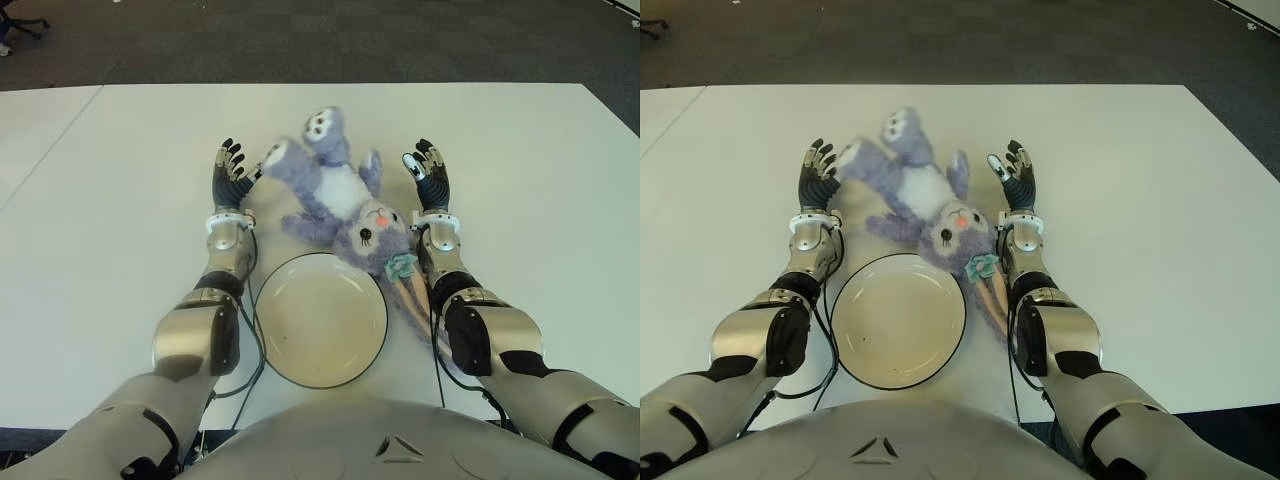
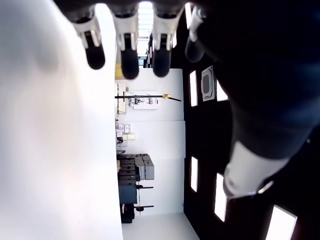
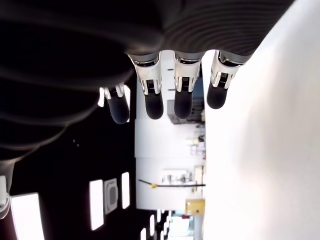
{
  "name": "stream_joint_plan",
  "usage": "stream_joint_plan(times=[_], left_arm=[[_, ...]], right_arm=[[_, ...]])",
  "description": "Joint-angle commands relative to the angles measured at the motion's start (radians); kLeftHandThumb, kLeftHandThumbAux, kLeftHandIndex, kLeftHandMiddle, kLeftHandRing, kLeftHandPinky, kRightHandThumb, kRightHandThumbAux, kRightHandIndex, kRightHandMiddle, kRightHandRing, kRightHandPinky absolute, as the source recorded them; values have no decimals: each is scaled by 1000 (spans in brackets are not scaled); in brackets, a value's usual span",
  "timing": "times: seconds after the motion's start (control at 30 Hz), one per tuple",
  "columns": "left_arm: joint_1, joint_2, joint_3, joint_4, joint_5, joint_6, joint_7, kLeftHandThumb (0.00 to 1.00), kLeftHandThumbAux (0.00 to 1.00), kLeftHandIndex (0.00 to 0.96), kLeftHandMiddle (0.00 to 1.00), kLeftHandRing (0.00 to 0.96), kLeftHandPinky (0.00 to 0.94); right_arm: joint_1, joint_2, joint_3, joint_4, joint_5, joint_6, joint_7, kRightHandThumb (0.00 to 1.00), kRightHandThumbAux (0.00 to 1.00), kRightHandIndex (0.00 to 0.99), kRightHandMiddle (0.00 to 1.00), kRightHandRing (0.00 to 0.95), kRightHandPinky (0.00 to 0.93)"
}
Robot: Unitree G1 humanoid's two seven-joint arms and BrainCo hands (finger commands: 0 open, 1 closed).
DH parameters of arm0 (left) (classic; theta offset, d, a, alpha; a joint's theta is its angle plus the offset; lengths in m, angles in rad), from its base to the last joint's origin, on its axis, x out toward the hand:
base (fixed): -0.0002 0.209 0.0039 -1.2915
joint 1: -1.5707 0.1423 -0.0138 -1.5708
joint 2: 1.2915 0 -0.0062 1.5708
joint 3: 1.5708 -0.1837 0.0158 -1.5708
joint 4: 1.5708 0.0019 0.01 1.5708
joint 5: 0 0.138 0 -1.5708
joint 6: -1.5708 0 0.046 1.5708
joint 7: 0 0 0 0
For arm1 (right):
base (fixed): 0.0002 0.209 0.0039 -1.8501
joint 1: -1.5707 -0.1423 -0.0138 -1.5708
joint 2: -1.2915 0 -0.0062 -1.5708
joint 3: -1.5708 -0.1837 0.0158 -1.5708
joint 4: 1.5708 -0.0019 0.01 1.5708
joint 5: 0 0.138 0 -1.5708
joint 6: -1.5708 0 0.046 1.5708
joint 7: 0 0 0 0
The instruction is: Put the doll into the plate.
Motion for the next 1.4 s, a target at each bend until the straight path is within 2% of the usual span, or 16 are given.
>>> stream_joint_plan(times=[0.03,0.2,0.43,0.87,1.4], left_arm=[[153,-17,18,102,-20,92,-27,61,783,103,128,126,144],[146,-14,13,103,-17,120,-20,59,792,93,119,122,137],[147,-14,11,101,-19,115,-17,46,791,79,121,127,130],[151,-16,6,101,-13,101,-9,42,780,80,142,146,154],[151,-25,9,102,-16,92,-14,65,774,94,117,108,115]], right_arm=[[142,66,-39,77,47,66,34,0,522,153,146,104,64],[140,73,-82,78,89,78,83,0,556,160,161,114,66],[139,82,-104,77,105,82,98,0,568,164,169,123,71],[138,81,-111,75,99,90,93,0,576,160,168,123,73],[136,78,-132,76,113,96,120,0,617,179,184,137,94]])
